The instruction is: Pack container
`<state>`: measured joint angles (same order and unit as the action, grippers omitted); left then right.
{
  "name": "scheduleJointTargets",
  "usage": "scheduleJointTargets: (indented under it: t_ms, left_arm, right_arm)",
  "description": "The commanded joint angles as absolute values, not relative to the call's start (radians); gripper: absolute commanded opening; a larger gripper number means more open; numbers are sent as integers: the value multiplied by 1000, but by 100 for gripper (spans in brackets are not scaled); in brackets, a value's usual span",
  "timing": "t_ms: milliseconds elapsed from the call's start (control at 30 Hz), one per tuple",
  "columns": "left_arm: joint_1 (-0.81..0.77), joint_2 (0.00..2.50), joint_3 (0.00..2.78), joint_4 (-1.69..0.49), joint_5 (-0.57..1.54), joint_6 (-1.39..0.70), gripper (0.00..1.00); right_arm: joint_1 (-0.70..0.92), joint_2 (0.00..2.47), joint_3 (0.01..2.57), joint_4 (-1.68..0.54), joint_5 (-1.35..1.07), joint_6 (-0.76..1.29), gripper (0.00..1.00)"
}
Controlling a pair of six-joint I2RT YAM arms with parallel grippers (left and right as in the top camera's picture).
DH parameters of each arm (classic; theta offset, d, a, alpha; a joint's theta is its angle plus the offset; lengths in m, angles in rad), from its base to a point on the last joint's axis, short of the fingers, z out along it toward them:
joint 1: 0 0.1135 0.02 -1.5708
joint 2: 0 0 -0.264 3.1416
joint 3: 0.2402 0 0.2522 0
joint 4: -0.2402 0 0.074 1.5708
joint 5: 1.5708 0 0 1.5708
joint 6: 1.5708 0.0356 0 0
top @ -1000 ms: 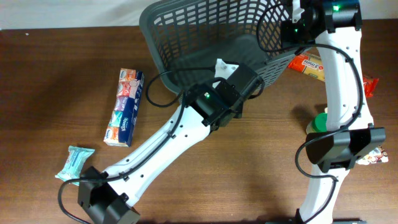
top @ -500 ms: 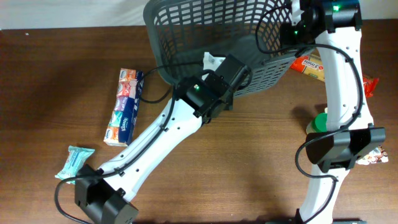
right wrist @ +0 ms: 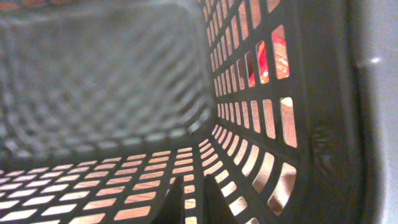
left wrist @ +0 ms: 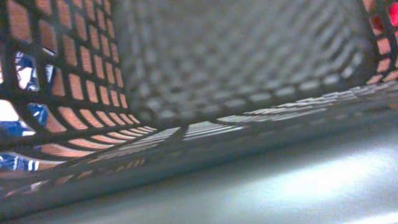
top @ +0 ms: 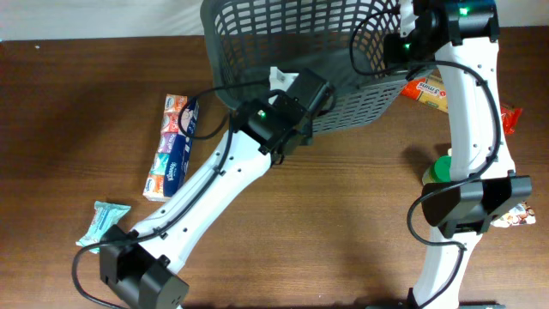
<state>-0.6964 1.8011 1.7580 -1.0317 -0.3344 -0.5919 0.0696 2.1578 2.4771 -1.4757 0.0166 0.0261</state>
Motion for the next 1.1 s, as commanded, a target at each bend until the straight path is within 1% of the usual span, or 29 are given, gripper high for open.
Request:
scheduleJointTargets:
  t_ms: [0, 567, 1067]
  left_arm:
    - [-664, 1810, 1773, -1033, -364, -603, 2]
    - [-645, 1810, 1773, -1070, -416, -603, 2]
    - [-590, 1810, 1773, -1074, -439, -603, 2]
  right_arm:
    - [66, 2167, 2470, -1493, 7, 35, 4]
    - [68, 2167, 2470, -1505, -23, 34, 4]
    - [125, 2167, 2470, -1516, -22, 31, 4]
